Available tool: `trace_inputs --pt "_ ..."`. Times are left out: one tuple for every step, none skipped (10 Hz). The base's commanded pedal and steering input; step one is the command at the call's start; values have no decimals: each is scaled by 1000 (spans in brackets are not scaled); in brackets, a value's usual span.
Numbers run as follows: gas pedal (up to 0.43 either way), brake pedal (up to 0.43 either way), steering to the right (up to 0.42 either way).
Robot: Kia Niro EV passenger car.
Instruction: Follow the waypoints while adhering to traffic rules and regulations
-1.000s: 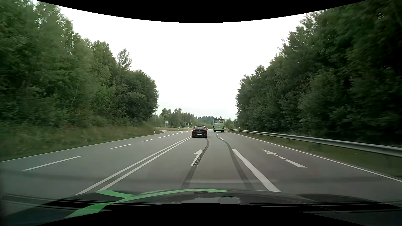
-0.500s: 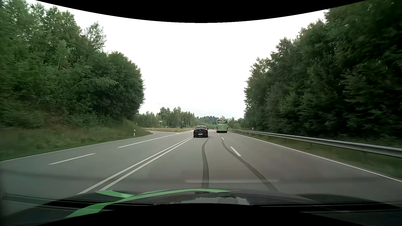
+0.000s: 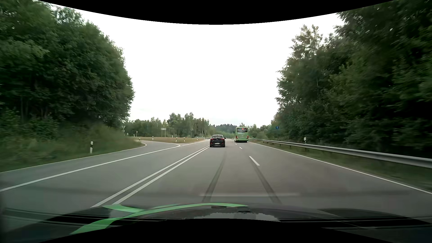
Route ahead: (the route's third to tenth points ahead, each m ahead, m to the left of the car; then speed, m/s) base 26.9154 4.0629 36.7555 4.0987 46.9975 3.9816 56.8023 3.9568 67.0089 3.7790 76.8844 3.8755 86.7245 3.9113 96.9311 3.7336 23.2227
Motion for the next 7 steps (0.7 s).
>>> trace_inputs --pt "571 0 -7" --pt "571 0 -7" --pt "571 0 -7" --pt "571 0 -6" --pt "571 0 -4" --pt "579 0 -3" --pt "579 0 -3"
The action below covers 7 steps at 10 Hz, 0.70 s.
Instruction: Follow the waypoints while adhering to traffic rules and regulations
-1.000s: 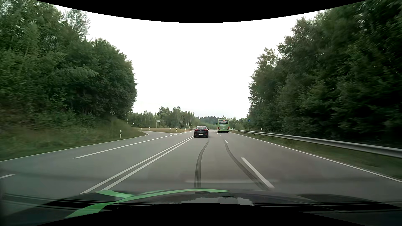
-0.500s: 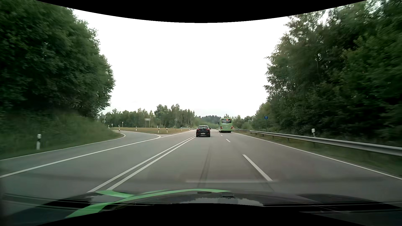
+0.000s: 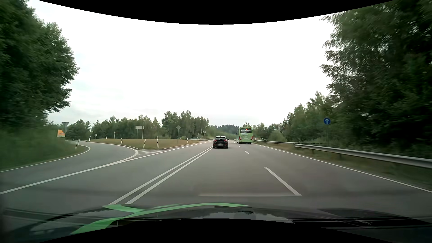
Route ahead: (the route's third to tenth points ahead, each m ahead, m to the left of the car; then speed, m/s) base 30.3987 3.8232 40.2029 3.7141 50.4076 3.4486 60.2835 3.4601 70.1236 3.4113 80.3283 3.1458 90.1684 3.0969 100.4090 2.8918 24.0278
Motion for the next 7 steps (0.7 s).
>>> trace_inputs --pt "579 0 -2" --pt "579 0 -1" --pt "579 0 0" --pt "571 0 0" --pt "461 0 0" --pt "449 0 0" --pt "449 0 0"
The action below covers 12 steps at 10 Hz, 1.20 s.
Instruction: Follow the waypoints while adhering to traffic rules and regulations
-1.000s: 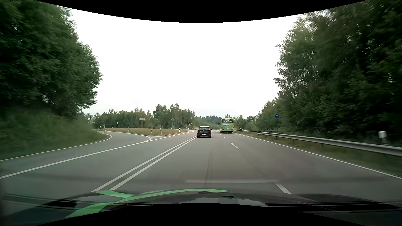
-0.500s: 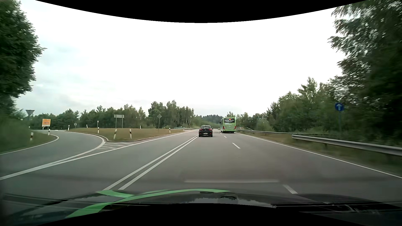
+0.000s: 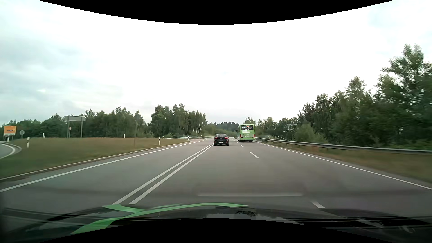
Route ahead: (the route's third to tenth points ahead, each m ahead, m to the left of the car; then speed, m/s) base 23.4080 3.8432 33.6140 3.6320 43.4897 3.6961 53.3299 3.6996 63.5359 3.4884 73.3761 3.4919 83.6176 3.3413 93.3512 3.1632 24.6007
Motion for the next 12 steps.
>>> trace_inputs --pt "449 0 0" --pt "449 0 -1" --pt "449 0 -1" --pt "449 0 -1" --pt "469 0 -1" --pt "480 0 -1" --pt "488 0 0" --pt "500 0 -1" --pt "500 0 -1" --pt "469 0 -1" --pt "421 0 -1" --pt "398 0 -1"
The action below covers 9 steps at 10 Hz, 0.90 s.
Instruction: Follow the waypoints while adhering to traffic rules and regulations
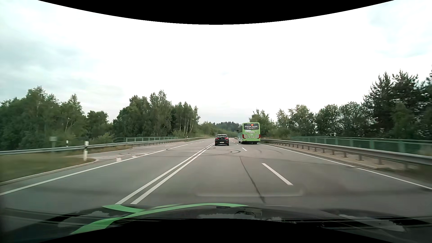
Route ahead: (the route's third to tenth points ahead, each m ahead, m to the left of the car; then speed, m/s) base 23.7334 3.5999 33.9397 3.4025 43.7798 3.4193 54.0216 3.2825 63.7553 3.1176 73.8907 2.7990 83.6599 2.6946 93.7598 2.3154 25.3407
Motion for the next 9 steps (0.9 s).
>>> trace_inputs --pt "398 0 -1" --pt "398 0 -2" --pt "398 0 -2" --pt "409 0 -2" --pt "429 0 -3" --pt "441 0 -3" --pt "441 0 -3" --pt "441 0 -3" --pt "441 0 -3"
